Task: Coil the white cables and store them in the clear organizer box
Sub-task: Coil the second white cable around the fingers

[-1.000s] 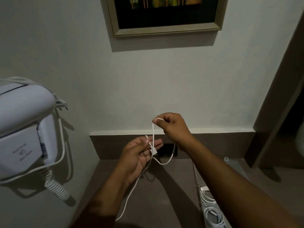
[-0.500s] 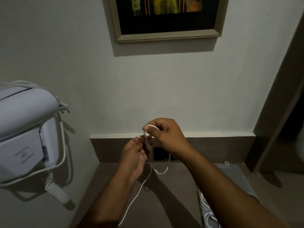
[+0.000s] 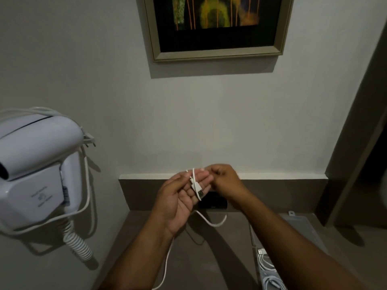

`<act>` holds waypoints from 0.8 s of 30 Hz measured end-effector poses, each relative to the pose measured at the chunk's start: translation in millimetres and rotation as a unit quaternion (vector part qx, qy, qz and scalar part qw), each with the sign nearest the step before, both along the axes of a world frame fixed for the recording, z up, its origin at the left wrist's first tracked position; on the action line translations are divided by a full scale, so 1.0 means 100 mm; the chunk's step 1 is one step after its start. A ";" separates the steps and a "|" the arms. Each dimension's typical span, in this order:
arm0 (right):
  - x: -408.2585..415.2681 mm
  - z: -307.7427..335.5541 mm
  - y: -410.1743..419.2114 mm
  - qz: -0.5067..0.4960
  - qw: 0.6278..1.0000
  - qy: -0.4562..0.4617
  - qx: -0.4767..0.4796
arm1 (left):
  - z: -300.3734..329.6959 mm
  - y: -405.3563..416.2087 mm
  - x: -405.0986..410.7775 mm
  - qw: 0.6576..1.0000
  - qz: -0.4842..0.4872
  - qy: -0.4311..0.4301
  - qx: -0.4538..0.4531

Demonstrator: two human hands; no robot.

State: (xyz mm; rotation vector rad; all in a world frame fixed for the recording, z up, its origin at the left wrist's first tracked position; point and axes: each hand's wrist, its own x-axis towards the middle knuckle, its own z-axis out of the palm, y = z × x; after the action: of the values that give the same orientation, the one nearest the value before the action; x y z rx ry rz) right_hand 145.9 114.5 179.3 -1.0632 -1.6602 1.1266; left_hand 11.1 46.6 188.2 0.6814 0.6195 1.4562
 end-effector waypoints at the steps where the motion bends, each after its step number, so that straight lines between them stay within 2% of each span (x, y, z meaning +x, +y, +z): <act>1: -0.04 -0.12 -0.10 0.013 1.000 -0.023 0.001 | 0.02 0.04 -0.02 1.000 0.012 -0.007 0.005; 4: -0.23 -0.37 -0.45 0.064 0.995 -0.077 0.008 | 0.05 0.15 -0.06 0.999 0.036 0.001 -0.002; 7: -0.29 -0.37 -0.63 0.107 0.970 -0.194 0.102 | 0.05 0.17 -0.11 0.999 0.041 0.020 -0.001; 12: 0.01 0.19 -0.54 0.065 0.927 -0.295 0.223 | 0.11 0.13 -0.26 0.997 0.010 0.071 0.028; 15: 0.13 0.57 -0.39 0.063 0.918 -0.301 0.252 | 0.13 0.08 -0.24 0.992 -0.013 0.124 0.023; 18: 0.16 0.82 -0.21 0.067 0.927 -0.260 0.263 | 0.14 0.00 -0.24 0.986 -0.062 0.154 0.018; 21: 0.19 0.82 -0.02 0.066 0.977 -0.098 0.178 | 0.17 -0.09 -0.27 0.982 -0.110 0.151 0.030; 24: 0.11 0.56 0.00 0.089 0.992 0.052 0.068 | 0.29 -0.15 -0.29 0.979 -0.158 0.126 0.038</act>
State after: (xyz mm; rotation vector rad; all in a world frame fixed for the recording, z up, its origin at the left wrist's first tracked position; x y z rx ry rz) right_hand 156.8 114.4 235.1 -0.7697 -1.7466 1.1446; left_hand -17.9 31.7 216.7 0.9879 0.6181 1.1112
